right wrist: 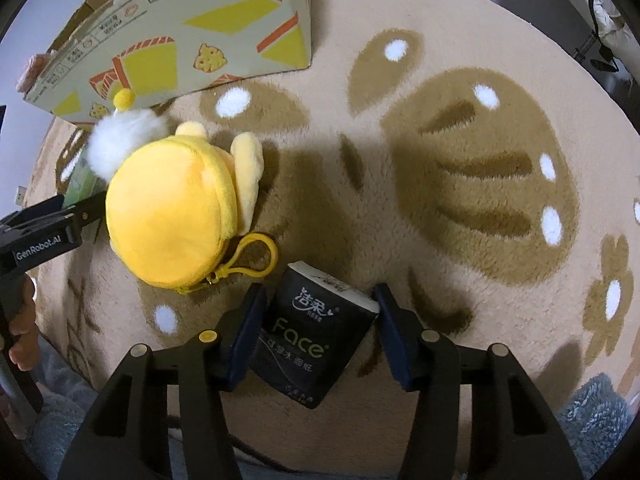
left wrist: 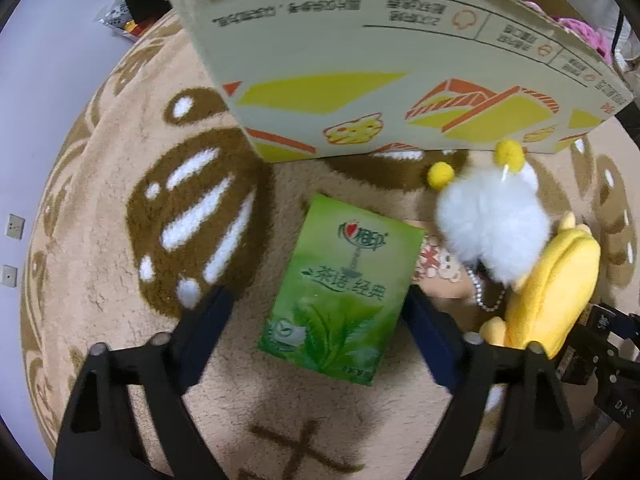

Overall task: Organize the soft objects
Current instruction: 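Grasp the green tissue pack with the left tool while the right tool grasps the black Face pack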

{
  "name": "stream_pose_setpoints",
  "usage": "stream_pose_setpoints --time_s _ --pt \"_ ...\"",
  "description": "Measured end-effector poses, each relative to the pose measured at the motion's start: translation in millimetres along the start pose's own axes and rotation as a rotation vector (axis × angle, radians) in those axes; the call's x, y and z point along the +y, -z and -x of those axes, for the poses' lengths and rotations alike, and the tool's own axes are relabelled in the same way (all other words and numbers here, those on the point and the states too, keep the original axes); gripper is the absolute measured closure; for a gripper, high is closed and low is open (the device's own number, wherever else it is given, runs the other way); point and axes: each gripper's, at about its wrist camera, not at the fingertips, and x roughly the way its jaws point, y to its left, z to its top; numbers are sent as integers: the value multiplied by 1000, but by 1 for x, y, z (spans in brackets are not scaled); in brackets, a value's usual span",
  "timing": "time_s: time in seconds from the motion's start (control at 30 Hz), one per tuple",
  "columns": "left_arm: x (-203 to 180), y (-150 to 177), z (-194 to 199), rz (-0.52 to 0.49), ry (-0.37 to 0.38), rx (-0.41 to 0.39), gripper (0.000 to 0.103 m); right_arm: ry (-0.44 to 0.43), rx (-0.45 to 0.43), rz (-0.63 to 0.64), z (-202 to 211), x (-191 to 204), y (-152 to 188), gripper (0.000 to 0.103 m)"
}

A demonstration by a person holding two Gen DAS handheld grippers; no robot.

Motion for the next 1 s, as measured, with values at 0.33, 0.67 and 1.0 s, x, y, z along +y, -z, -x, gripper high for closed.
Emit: stream_pose_setpoints --time_s 0.33,0.67,1.0 --pt "-5 4 7 -20 -18 -8 43 -56 -137 19 28 3 -10 48" --pt "-17 24 61 -50 -87 -171 43 -148 -296 69 69 16 -13 48" --pt "-7 40 137 24 -74 -435 43 -195 -439 92 96 19 -13 48"
